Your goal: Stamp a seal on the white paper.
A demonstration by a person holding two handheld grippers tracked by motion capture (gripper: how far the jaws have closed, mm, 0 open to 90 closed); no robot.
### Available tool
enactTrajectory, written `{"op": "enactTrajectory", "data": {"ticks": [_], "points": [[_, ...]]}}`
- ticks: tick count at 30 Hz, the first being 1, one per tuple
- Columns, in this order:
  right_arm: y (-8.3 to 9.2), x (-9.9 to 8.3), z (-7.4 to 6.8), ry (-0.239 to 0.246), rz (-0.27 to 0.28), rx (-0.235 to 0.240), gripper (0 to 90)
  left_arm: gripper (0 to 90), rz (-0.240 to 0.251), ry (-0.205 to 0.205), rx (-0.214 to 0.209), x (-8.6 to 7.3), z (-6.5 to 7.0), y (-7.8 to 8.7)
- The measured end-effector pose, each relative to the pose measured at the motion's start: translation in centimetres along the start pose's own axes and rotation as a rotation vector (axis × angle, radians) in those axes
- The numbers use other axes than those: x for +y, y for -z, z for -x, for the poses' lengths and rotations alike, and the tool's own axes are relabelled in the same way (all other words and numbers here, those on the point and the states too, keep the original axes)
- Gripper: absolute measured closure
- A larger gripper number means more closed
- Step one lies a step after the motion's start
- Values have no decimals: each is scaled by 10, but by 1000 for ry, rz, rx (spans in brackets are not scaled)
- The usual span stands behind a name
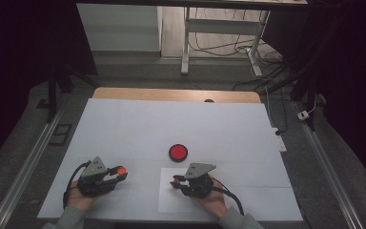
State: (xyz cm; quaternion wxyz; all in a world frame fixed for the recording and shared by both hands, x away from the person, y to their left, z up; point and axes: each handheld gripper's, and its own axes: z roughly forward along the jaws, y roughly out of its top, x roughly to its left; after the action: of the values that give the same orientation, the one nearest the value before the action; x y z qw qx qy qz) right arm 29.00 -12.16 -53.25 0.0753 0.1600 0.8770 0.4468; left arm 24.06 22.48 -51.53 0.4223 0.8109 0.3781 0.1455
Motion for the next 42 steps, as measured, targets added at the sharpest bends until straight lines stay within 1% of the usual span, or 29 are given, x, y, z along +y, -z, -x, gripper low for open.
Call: {"op": "enactTrajectory", "data": {"ticks": [5, 8, 15, 36, 42], "points": [[-1, -1, -1, 6, -7, 0, 723, 646, 0, 0, 0, 0, 0, 0], [-2, -2, -1, 4, 3, 3, 724, 645, 0, 1, 0, 0, 0, 1], [-2, -3, -4, 31, 0, -16, 728, 645, 0, 2, 2, 0, 0, 1], [-2, -3, -4, 9, -6, -21, 730, 645, 2, 5, 4, 0, 0, 1], [-2, -2, -5, 10, -12, -26, 731, 645, 3, 4, 6, 0, 0, 1]]}}
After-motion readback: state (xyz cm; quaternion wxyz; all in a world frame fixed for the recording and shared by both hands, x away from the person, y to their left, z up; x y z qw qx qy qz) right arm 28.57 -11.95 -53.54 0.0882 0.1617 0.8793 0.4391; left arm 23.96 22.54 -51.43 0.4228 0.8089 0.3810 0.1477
